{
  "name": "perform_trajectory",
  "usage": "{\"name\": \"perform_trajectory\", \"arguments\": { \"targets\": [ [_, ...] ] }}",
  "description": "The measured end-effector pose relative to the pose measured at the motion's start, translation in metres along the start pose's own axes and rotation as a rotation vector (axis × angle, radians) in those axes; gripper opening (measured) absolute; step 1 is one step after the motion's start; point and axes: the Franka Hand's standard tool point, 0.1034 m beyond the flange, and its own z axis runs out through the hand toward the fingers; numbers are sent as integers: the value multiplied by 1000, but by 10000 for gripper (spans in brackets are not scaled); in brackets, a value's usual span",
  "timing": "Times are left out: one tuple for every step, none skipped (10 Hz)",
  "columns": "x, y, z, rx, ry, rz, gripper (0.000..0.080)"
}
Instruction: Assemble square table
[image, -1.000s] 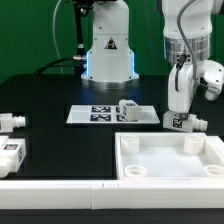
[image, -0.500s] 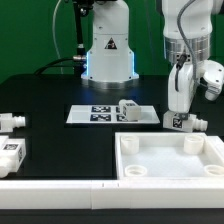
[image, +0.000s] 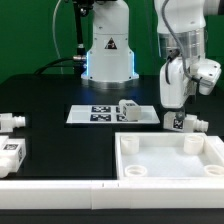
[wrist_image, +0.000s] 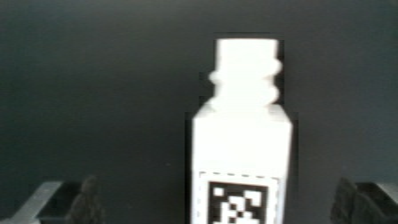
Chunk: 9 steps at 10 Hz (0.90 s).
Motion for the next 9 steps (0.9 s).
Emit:
{"name": "perform_trajectory", "arguments": {
  "targets": [
    [0, 2, 3, -7, 5, -4, 648],
    [0, 4, 5, -17, 8, -6, 648],
    [3, 4, 10, -23, 17, -7, 648],
    [5, 5, 16, -35, 26, -5, 648],
    [6, 4, 22, -51, 32, 0, 648],
    [5, 4, 25, -59, 35, 4, 648],
    [4, 6, 27, -76, 36, 5, 527],
    [4, 6, 27, -78, 36, 2, 391],
    [4, 6, 27, -78, 36, 1, 391]
  ]
}}
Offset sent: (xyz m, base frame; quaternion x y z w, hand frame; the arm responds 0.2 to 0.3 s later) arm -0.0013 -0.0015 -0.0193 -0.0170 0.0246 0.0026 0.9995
